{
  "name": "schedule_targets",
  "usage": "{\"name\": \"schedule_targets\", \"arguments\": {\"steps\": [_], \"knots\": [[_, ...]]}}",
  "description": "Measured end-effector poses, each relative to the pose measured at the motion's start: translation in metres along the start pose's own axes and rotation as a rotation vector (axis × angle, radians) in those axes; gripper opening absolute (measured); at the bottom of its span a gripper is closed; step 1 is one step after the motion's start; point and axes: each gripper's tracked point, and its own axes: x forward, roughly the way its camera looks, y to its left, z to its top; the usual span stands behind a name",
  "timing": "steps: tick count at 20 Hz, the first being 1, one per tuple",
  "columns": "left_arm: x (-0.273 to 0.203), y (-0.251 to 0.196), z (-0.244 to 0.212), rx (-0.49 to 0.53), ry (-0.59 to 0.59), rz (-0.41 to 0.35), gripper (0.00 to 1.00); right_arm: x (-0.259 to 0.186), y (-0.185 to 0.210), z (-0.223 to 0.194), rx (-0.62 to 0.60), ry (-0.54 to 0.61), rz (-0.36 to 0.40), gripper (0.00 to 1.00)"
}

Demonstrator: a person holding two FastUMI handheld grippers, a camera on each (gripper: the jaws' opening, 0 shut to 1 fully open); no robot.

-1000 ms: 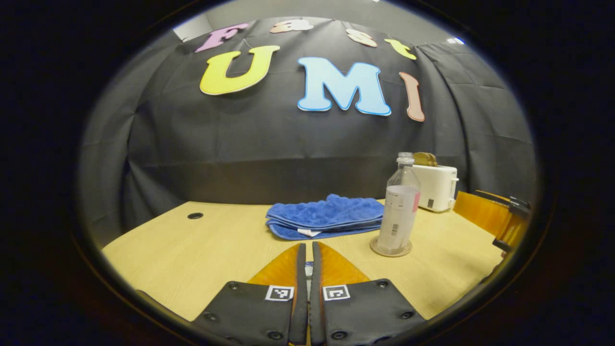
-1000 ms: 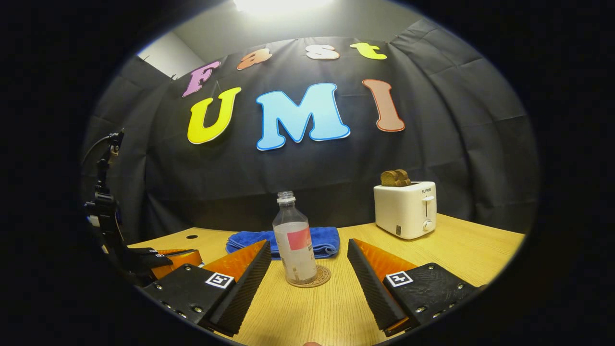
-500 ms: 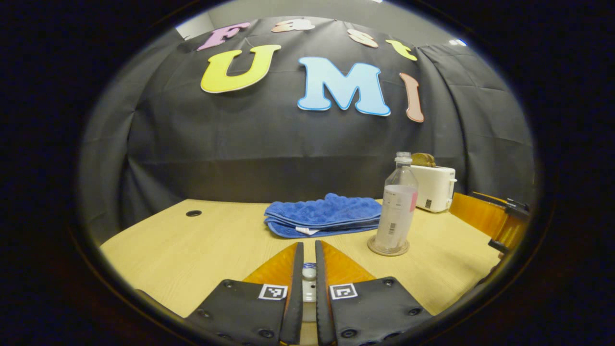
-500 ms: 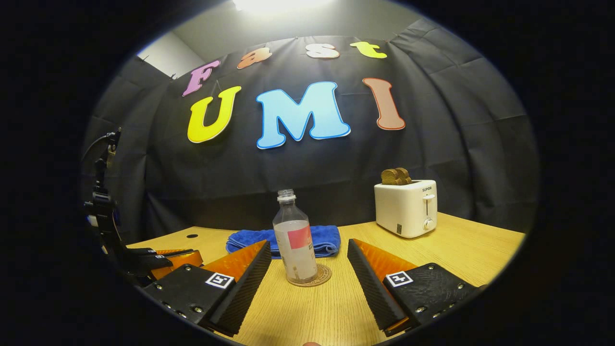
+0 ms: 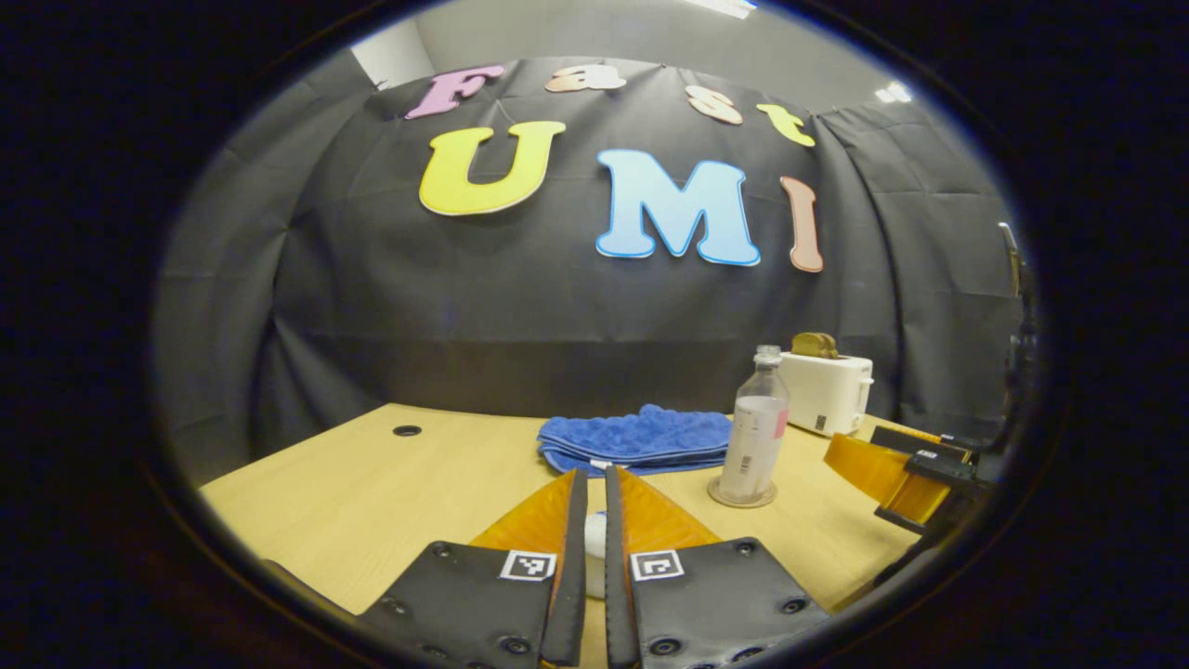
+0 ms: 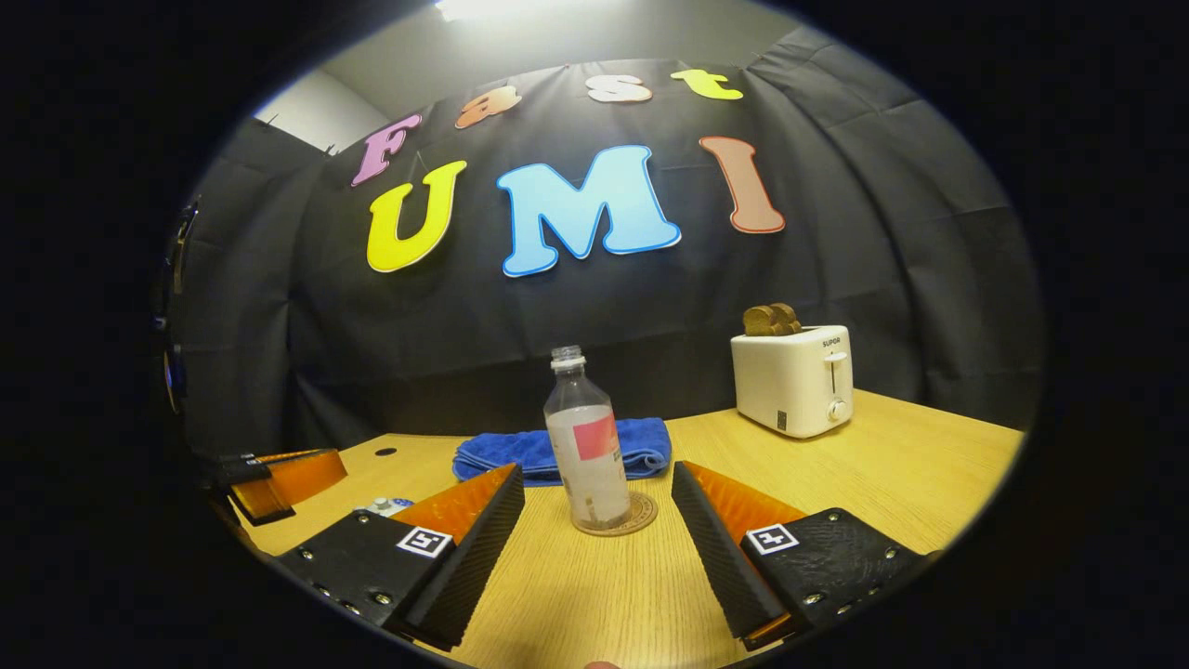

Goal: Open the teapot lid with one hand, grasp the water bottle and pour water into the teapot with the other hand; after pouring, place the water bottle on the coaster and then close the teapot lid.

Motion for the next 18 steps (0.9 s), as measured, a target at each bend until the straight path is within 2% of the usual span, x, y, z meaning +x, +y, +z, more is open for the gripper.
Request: {"name": "schedule_targets", "arguments": {"steps": [9, 18], "knots": [[-0.055, -0.022, -0.022, 0.009, -0.002, -0.03, 0.15, -0.057, 0.012, -0.018, -0.08, 0.01, -0.027, 0.99], [-0.063, -0.027, -0.04, 0.015, -0.016, -0.013, 0.14, -0.068, 0.008, -0.023, -0.092, 0.027, -0.06, 0.99]]}}
